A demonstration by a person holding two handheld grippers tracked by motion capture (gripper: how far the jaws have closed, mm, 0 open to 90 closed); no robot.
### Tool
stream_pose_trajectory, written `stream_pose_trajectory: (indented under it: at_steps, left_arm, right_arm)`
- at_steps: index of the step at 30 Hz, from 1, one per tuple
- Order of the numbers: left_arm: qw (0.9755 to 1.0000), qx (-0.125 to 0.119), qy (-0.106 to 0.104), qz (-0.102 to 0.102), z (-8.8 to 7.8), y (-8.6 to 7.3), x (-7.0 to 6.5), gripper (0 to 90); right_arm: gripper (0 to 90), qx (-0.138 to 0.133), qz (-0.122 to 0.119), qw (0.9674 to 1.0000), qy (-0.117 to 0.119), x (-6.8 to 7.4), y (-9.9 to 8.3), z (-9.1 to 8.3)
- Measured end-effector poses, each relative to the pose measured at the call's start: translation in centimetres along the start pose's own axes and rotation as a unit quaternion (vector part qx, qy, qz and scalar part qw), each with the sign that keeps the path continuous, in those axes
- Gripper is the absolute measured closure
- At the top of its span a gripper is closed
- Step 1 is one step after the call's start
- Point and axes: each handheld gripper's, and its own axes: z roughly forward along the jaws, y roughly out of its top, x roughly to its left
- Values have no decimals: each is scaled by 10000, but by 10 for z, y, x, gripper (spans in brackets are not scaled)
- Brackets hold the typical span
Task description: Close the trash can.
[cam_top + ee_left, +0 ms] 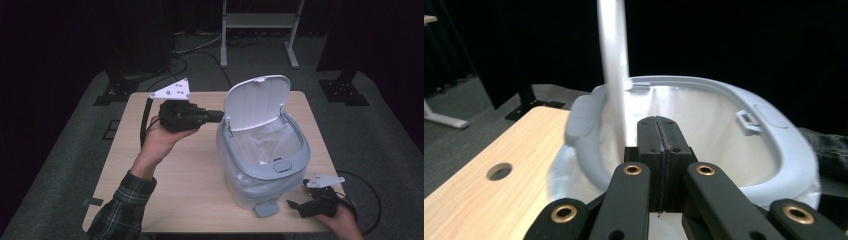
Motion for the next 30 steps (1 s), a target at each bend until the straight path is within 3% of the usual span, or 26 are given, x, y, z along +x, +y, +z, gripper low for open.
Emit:
stream_pose_trajectory:
  at_steps: [7,17,23,30]
  left_arm:
    - [9998,-89,181,-83,4,3,17,900]
    - [9996,-131,230,-109,18,9,34,900]
    - [9995,-207,202,-137,28,14,40,900]
    - [9995,-249,141,-105,38,19,37,900]
  right_arm:
    - [14,-2,-5,10000,0,0,0,0]
    - [14,0,-3,10000,5,0,0,0]
    - [14,-3,-14,10000,13,0,0,0]
    - [14,-3,-17,10000,17,0,0,0]
